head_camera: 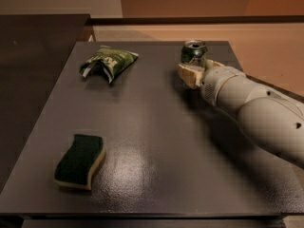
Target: Place green can upright
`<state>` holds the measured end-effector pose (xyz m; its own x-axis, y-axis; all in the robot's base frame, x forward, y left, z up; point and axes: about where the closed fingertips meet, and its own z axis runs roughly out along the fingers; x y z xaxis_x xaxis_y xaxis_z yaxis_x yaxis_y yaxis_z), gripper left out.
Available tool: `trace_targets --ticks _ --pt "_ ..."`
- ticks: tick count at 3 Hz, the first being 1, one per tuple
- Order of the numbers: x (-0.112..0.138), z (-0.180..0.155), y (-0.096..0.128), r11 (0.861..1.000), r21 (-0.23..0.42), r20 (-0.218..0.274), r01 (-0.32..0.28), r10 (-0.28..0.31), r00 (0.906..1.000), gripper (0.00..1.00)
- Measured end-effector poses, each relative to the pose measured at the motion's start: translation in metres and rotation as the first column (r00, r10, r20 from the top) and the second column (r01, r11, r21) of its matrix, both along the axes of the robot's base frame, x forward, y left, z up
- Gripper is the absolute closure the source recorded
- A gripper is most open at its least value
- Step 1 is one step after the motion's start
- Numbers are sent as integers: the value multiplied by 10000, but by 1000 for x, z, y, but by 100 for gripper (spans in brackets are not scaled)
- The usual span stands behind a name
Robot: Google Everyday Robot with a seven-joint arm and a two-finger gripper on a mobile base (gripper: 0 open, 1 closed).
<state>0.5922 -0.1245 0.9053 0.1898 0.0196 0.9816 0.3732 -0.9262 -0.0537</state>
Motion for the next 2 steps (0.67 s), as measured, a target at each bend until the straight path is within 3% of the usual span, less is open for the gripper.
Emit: trace_targets --ticks 1,2 --pt "0 -6 -2 9998 30 217 206 -206 9996 100" --pt "0 -14 -6 9989 -2 491 474 -473 9977 82"
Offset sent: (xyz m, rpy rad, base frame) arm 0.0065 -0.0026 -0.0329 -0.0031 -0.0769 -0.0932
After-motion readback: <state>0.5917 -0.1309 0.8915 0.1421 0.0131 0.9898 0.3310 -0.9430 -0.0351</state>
